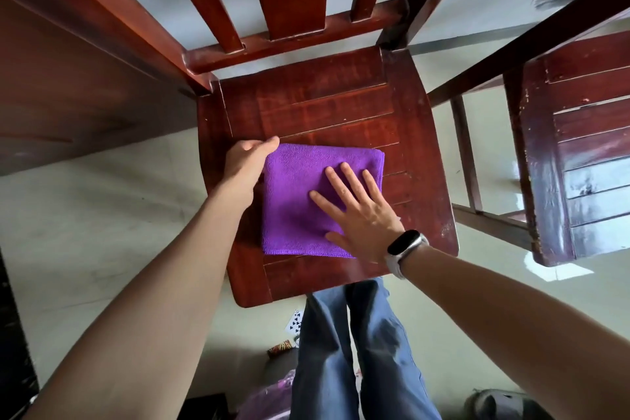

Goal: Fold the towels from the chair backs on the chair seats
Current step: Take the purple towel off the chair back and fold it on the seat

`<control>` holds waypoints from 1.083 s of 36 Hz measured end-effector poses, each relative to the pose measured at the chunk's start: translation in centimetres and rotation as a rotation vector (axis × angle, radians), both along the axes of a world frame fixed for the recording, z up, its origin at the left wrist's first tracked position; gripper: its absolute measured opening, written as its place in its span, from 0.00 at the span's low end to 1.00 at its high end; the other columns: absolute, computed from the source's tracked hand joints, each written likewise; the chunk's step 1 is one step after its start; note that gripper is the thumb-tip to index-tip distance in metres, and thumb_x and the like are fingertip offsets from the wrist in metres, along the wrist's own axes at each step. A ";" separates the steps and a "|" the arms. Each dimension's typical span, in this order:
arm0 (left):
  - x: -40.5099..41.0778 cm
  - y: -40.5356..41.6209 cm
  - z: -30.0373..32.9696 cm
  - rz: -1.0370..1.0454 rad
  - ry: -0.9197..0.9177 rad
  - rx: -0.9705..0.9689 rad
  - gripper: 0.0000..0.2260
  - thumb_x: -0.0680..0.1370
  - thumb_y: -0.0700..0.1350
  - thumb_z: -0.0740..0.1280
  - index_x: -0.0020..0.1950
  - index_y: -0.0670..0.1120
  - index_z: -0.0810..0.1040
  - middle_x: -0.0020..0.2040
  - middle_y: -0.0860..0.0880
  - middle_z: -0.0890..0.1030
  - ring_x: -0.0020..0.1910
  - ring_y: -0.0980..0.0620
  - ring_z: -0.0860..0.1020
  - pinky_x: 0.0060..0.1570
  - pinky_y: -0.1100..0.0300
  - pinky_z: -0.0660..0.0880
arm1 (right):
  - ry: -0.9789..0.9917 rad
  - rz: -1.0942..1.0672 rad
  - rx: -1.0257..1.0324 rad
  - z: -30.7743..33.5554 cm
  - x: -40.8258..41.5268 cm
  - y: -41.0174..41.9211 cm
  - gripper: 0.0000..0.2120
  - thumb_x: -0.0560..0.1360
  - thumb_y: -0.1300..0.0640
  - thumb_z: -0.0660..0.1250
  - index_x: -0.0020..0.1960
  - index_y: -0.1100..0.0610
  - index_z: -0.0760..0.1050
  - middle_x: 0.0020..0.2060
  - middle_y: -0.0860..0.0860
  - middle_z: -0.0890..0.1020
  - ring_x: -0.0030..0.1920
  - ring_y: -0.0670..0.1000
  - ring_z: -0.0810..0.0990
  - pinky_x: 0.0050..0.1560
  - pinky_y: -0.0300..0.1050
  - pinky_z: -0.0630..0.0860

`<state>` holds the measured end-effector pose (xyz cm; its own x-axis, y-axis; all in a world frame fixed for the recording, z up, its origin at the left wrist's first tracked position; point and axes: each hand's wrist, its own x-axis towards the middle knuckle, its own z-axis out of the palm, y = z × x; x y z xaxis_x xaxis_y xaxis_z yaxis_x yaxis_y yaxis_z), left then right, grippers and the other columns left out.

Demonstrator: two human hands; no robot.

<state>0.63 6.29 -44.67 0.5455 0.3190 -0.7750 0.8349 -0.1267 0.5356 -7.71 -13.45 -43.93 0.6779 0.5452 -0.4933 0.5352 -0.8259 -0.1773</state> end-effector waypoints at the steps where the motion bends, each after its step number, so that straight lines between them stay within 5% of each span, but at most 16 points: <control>1: 0.1 0.0 -0.1 0.018 -0.015 0.008 0.07 0.73 0.48 0.70 0.47 0.46 0.79 0.42 0.50 0.78 0.39 0.55 0.75 0.31 0.68 0.68 | -0.009 0.005 -0.006 -0.1 0.0 0.0 0.37 0.71 0.38 0.62 0.74 0.45 0.52 0.75 0.58 0.50 0.74 0.63 0.48 0.71 0.65 0.52; 7: -0.4 -0.5 -0.2 0.193 -0.144 0.042 0.14 0.72 0.37 0.70 0.58 0.41 0.77 0.37 0.54 0.77 0.33 0.62 0.73 0.30 0.76 0.69 | -0.010 0.019 0.035 -0.2 0.3 -0.3 0.36 0.71 0.38 0.63 0.74 0.46 0.54 0.75 0.58 0.52 0.74 0.62 0.49 0.71 0.64 0.53; 10: -1.1 -0.3 -0.1 0.140 -0.211 0.094 0.14 0.74 0.37 0.68 0.60 0.39 0.75 0.38 0.54 0.77 0.36 0.62 0.74 0.36 0.77 0.70 | 0.006 -0.108 0.264 0.7 0.6 -0.6 0.26 0.74 0.50 0.64 0.70 0.54 0.66 0.72 0.59 0.62 0.72 0.63 0.57 0.71 0.64 0.56; 12: -2.0 -0.1 0.2 0.002 -0.204 0.117 0.16 0.75 0.40 0.67 0.63 0.40 0.74 0.44 0.52 0.78 0.41 0.59 0.76 0.40 0.78 0.70 | -0.111 -0.328 0.406 1.3 0.6 -0.9 0.19 0.73 0.59 0.66 0.63 0.61 0.74 0.64 0.62 0.73 0.65 0.65 0.71 0.64 0.62 0.68; 14: -3.3 0.3 -0.1 -0.154 -0.165 0.165 0.18 0.76 0.43 0.66 0.64 0.40 0.73 0.54 0.46 0.79 0.50 0.52 0.78 0.53 0.67 0.73 | -0.193 -0.663 0.388 1.6 0.5 -1.3 0.16 0.73 0.60 0.65 0.60 0.63 0.75 0.56 0.62 0.77 0.55 0.64 0.76 0.55 0.56 0.73; 16: -4.6 0.8 -0.4 -0.249 -0.132 0.251 0.17 0.77 0.44 0.65 0.64 0.39 0.74 0.58 0.41 0.79 0.56 0.45 0.77 0.60 0.53 0.72 | -0.108 -1.033 0.293 1.6 0.4 -1.6 0.16 0.74 0.57 0.65 0.59 0.62 0.73 0.53 0.61 0.75 0.54 0.63 0.73 0.53 0.54 0.69; 19: -6.0 0.6 -0.4 -0.253 -0.127 0.339 0.15 0.77 0.44 0.64 0.61 0.38 0.75 0.56 0.39 0.80 0.55 0.42 0.78 0.58 0.52 0.72 | 0.184 -1.394 0.245 1.0 0.5 -1.6 0.17 0.74 0.52 0.66 0.53 0.64 0.71 0.52 0.62 0.77 0.56 0.62 0.73 0.55 0.52 0.68; 25: -6.3 -0.8 0.0 -0.286 -0.109 0.395 0.15 0.79 0.43 0.60 0.63 0.36 0.72 0.59 0.36 0.77 0.60 0.40 0.74 0.58 0.54 0.68 | 0.360 -1.550 0.291 -0.2 0.7 -0.3 0.14 0.73 0.54 0.67 0.53 0.63 0.74 0.50 0.60 0.79 0.54 0.60 0.77 0.54 0.49 0.70; 27: -6.1 -1.1 0.0 -0.318 -0.090 0.390 0.16 0.79 0.43 0.59 0.65 0.36 0.70 0.61 0.35 0.75 0.61 0.37 0.72 0.61 0.50 0.67 | 0.412 -1.601 0.295 -0.5 1.4 -0.4 0.06 0.71 0.56 0.67 0.42 0.60 0.77 0.41 0.58 0.80 0.46 0.58 0.78 0.47 0.47 0.71; 29: -5.9 -1.3 -0.1 -0.361 -0.082 0.391 0.17 0.79 0.42 0.58 0.65 0.35 0.69 0.62 0.34 0.74 0.62 0.36 0.71 0.62 0.48 0.66 | 0.442 -1.635 0.311 -0.5 2.0 -0.3 0.11 0.69 0.60 0.67 0.29 0.56 0.72 0.32 0.56 0.75 0.38 0.55 0.73 0.41 0.45 0.67; 31: -5.8 -1.2 -0.3 -0.380 -0.071 0.377 0.16 0.80 0.42 0.57 0.65 0.35 0.69 0.62 0.33 0.73 0.62 0.35 0.70 0.62 0.47 0.65 | 0.448 -1.648 0.317 -0.4 2.3 -0.4 0.14 0.68 0.62 0.67 0.25 0.55 0.69 0.32 0.55 0.74 0.38 0.54 0.72 0.40 0.46 0.67; 36: -5.7 -1.0 0.0 -0.281 -0.059 0.249 0.14 0.80 0.42 0.57 0.61 0.35 0.71 0.59 0.35 0.74 0.58 0.39 0.73 0.59 0.51 0.68 | 0.399 -1.664 0.418 0.5 1.7 -0.5 0.13 0.68 0.61 0.68 0.28 0.55 0.67 0.26 0.50 0.71 0.34 0.52 0.71 0.41 0.52 0.74; 39: -6.3 -1.1 0.8 -0.259 -0.070 0.211 0.12 0.80 0.42 0.57 0.60 0.37 0.72 0.57 0.38 0.76 0.56 0.43 0.74 0.49 0.62 0.67 | 0.408 -1.642 0.577 1.3 0.7 -0.9 0.06 0.70 0.61 0.70 0.45 0.59 0.76 0.37 0.51 0.77 0.41 0.50 0.75 0.44 0.45 0.74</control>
